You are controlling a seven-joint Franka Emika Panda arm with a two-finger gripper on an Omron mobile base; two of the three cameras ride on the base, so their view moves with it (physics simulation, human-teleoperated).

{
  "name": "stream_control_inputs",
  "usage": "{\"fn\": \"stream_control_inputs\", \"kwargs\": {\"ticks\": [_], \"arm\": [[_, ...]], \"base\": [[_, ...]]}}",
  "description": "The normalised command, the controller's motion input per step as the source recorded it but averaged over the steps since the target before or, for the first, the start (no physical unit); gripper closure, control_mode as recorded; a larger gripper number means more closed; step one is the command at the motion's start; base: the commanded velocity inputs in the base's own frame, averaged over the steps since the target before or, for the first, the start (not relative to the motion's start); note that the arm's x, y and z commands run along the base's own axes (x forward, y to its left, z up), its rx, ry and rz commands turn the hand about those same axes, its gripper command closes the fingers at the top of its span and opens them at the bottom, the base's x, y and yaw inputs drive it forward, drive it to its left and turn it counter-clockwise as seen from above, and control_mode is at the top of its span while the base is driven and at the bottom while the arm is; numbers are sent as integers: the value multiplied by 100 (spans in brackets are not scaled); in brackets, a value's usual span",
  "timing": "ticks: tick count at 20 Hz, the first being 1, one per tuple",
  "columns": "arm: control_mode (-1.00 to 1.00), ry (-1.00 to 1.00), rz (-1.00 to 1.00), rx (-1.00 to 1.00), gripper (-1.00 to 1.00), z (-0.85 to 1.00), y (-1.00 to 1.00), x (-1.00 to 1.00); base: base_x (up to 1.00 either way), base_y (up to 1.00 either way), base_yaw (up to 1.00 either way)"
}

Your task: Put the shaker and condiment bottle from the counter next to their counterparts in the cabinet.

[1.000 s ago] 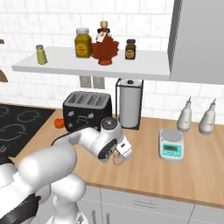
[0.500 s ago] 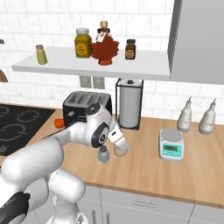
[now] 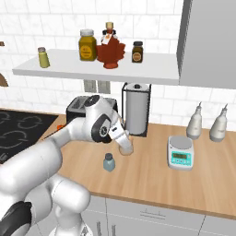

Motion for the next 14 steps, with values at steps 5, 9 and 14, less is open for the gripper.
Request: {"fn": "stream_control_inputs", "kwargs": {"ticks": [5, 9, 14], "arm": [[-100, -7, -5, 4, 100, 100, 1, 3], [-100, -5, -1, 8, 100, 100, 10, 6], [-100, -8, 0, 1, 100, 31, 16, -5]], "base": [[0, 0, 0], [0, 0, 0], [0, 0, 0]]}}
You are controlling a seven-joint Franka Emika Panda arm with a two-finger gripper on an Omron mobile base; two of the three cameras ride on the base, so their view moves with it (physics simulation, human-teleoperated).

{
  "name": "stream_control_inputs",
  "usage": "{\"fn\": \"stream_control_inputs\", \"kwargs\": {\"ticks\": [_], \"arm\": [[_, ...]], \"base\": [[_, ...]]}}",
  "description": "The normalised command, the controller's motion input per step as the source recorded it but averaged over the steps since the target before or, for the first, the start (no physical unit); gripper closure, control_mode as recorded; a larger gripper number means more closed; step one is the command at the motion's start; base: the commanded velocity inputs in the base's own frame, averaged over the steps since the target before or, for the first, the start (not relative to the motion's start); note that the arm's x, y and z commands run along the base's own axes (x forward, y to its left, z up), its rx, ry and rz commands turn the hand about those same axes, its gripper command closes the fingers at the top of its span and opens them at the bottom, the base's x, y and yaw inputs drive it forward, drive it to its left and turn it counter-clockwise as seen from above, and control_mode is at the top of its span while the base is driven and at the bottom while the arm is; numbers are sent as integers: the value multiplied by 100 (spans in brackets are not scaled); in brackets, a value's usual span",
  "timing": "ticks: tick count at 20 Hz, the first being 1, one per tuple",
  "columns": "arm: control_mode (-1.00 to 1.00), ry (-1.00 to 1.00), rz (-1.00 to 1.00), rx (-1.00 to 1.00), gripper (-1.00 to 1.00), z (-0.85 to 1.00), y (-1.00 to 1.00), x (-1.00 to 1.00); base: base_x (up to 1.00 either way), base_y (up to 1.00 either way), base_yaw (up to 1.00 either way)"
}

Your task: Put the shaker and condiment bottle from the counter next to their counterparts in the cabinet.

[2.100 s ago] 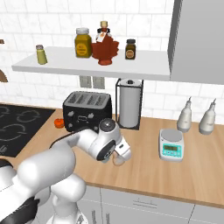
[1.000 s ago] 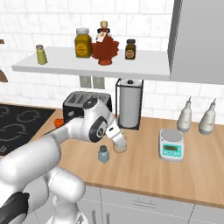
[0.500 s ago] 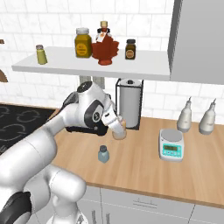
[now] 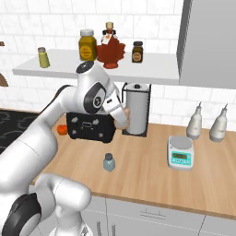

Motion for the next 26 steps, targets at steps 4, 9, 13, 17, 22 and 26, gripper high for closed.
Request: {"fn": "stream_control_inputs", "kwargs": {"ticks": [4, 9, 13, 17, 22, 26], "arm": [[-100, -17, 0, 0, 100, 55, 0, -5], [-100, -30, -3, 0, 100, 99, 0, 0], [-100, -21, -2, 0, 100, 100, 2, 0], [-100, -13, 0, 0, 100, 28, 22, -5], [-100, 0, 0, 0, 100, 42, 6, 3], [-100, 0, 0, 3, 100, 100, 0, 28]], "base": [[0, 0, 0], [0, 0, 0], [0, 0, 0], [0, 0, 0], [0, 0, 0], [0, 0, 0]]}}
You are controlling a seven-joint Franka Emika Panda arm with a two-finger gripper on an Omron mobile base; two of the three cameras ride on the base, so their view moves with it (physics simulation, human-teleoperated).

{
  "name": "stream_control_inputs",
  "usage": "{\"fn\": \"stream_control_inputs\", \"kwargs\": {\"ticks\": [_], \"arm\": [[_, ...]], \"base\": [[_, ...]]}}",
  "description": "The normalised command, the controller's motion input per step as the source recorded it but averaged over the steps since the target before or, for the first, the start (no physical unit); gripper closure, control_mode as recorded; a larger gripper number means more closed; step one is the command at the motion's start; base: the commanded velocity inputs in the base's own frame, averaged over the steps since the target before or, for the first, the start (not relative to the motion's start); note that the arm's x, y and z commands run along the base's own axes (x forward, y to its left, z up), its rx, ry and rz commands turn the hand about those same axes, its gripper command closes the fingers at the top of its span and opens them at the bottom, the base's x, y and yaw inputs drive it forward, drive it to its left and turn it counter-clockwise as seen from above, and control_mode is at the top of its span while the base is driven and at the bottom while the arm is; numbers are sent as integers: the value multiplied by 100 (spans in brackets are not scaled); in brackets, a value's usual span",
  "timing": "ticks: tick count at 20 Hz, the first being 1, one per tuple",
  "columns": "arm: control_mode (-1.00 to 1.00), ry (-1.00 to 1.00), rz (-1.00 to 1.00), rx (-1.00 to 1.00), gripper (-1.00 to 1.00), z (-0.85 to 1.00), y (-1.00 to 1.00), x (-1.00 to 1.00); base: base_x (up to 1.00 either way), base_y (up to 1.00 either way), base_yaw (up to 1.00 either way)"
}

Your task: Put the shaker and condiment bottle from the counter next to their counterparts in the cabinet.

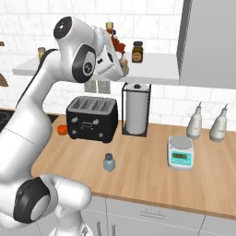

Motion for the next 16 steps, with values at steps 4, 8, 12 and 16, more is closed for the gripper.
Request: {"fn": "stream_control_inputs", "kwargs": {"ticks": [4, 8, 12, 16], "arm": [[-100, 0, 0, 0, 100, 30, 5, 6], [-100, 14, 0, 0, 100, 1, 1, 22], [-100, 21, 0, 0, 100, 16, 0, 48], [-100, 0, 0, 0, 100, 5, 3, 4]], "base": [[0, 0, 0], [0, 0, 0], [0, 0, 0], [0, 0, 0]]}}
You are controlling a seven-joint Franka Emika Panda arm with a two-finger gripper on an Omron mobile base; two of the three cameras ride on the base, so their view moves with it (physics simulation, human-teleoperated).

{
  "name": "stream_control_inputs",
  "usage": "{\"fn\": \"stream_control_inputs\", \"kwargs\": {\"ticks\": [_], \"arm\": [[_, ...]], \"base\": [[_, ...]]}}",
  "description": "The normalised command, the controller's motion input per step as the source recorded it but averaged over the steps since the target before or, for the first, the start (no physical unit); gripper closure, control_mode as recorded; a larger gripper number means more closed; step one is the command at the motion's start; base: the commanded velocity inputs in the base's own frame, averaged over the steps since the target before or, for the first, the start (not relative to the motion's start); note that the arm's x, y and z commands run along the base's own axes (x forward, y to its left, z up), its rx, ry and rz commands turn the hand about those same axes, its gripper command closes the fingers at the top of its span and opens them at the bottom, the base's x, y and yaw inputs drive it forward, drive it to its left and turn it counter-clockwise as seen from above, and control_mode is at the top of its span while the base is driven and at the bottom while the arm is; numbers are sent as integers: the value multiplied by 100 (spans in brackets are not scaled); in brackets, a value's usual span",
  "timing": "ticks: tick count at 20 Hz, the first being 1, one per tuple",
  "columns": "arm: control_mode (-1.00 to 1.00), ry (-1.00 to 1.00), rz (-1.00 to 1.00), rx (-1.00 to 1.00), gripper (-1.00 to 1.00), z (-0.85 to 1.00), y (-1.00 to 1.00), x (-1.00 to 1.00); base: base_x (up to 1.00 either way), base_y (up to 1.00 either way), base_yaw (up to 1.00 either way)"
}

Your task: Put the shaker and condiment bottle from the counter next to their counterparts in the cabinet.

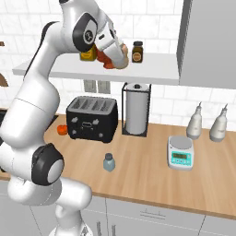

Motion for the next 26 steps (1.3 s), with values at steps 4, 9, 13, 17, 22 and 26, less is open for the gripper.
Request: {"fn": "stream_control_inputs", "kwargs": {"ticks": [4, 9, 13, 17, 22, 26], "arm": [[-100, 0, 0, 0, 100, 2, 0, 11], [-100, 1, 0, 0, 100, 0, -2, 2], [-100, 5, 0, 0, 100, 0, -26, 17], [-100, 0, 0, 0, 100, 0, 6, 2], [-100, 2, 0, -5, 100, -17, 15, 0], [-100, 0, 0, -4, 100, -4, 10, 0]], "base": [[0, 0, 0], [0, 0, 0], [0, 0, 0], [0, 0, 0], [0, 0, 0], [0, 0, 0]]}}
